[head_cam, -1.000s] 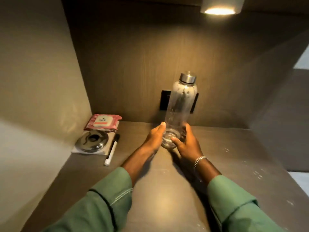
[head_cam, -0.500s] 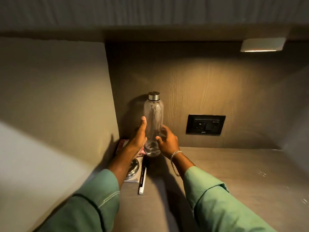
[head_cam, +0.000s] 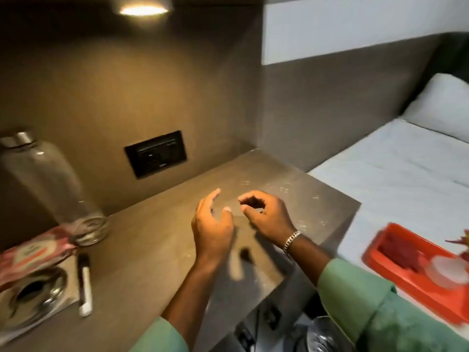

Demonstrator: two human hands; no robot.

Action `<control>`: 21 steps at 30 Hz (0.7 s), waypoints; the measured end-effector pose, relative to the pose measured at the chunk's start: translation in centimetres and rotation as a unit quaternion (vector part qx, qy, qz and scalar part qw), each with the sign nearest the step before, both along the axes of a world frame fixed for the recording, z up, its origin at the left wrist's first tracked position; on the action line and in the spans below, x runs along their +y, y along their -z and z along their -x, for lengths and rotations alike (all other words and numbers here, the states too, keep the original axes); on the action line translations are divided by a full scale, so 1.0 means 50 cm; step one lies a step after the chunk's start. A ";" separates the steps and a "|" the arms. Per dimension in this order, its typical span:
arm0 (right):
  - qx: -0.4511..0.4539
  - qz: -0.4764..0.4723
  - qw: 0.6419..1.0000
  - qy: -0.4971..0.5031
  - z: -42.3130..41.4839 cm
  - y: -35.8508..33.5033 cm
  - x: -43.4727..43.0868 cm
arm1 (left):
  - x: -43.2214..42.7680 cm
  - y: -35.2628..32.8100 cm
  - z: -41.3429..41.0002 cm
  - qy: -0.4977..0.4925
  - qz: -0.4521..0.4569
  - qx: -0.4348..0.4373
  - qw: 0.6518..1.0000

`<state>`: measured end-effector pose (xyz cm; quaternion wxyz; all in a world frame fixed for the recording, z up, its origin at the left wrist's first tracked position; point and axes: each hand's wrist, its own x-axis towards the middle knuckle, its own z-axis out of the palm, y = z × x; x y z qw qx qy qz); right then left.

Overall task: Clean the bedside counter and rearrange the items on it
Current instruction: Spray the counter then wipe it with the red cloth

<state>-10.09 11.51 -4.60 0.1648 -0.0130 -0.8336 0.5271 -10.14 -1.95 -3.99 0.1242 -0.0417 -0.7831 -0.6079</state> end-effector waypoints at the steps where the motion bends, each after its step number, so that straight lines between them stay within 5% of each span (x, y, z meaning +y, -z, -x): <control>1: 0.002 -0.001 0.999 0.040 -0.032 0.011 0.063 | 0.059 0.006 -0.012 0.047 0.004 0.001 0.999; 6: -0.021 0.036 0.974 0.224 -0.191 0.077 0.362 | 0.354 0.054 -0.086 0.234 0.029 0.006 0.972; 14: -0.119 0.121 0.893 0.418 -0.396 0.311 0.826 | 0.810 0.295 -0.156 0.388 0.160 -0.038 0.907; 16: -0.177 0.133 0.866 0.449 -0.429 0.383 0.911 | 0.890 0.390 -0.163 0.429 0.298 -0.035 0.852; 18: -0.253 0.157 0.840 0.453 -0.443 0.435 0.990 | 0.945 0.481 -0.171 0.448 0.472 -0.021 0.759; 21: -0.338 0.145 0.828 0.423 -0.431 0.469 1.081 | 0.970 0.559 -0.177 0.478 0.581 -0.075 0.654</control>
